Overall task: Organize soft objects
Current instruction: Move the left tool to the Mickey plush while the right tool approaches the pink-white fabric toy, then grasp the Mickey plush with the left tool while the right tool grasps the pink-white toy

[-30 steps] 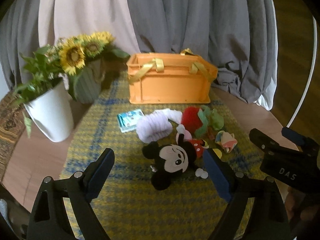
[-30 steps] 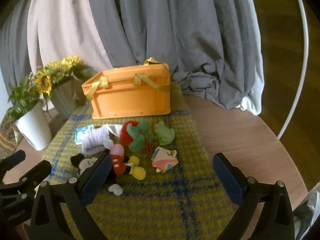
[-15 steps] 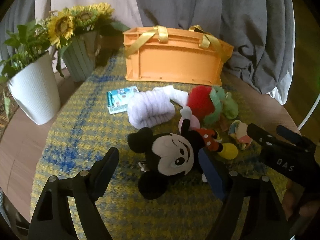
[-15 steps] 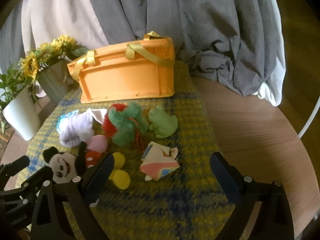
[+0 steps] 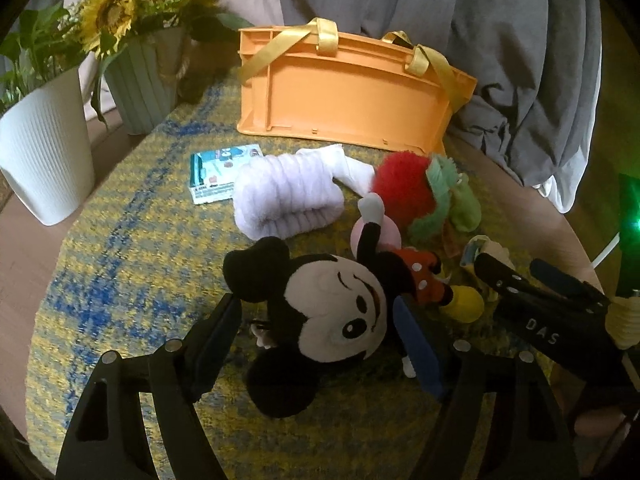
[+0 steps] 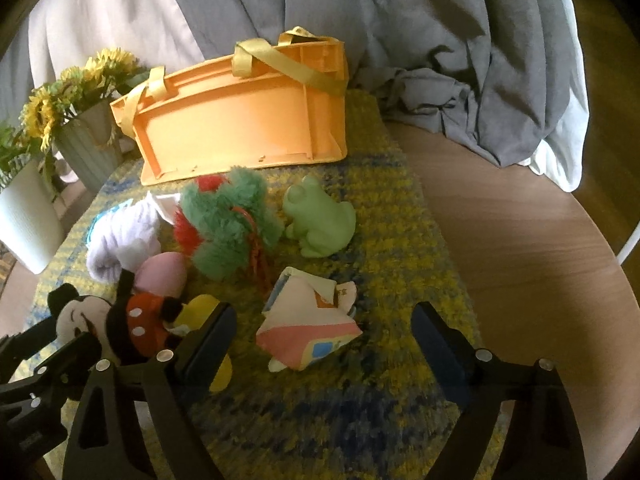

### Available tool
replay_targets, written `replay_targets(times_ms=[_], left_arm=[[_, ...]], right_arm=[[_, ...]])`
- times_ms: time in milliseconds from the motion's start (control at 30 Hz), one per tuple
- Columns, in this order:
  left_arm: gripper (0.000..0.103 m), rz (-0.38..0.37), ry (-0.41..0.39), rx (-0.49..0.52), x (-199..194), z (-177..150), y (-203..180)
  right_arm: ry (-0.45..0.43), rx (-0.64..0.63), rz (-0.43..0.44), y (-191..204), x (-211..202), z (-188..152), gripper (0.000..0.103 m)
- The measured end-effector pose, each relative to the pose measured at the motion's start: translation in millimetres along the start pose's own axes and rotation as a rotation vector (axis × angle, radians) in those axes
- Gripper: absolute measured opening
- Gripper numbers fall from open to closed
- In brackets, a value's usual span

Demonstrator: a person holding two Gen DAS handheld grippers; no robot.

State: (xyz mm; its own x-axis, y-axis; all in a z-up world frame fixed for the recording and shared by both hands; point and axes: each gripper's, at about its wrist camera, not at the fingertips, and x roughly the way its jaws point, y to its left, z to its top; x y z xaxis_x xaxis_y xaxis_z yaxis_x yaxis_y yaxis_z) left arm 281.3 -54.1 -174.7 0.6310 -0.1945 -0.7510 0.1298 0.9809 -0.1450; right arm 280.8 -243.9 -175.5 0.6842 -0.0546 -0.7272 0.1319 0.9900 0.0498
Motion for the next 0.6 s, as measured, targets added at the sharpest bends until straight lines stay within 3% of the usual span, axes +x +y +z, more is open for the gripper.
replay_targets(times_ms=[100, 200, 367, 600], left_arm=[[0.077, -0.007, 0.009, -0.004, 6, 0, 1], [0.069, -0.028, 0.016, -0.016, 8, -1, 2], [0.06, -0.042, 0.004, -0.012, 2, -1, 1], [0.057, -0.018, -0.033, 0.021, -11, 1, -5]], right_arm=[[0.011, -0.006, -0.001, 1, 7, 0, 0.083], [0.02, -0.009, 0.005, 1, 11, 1, 0.077], [0.052, -0.023, 0.037, 3, 17, -1, 0.055], [0.038, -0.036, 0.032, 5, 10, -1, 0.05]])
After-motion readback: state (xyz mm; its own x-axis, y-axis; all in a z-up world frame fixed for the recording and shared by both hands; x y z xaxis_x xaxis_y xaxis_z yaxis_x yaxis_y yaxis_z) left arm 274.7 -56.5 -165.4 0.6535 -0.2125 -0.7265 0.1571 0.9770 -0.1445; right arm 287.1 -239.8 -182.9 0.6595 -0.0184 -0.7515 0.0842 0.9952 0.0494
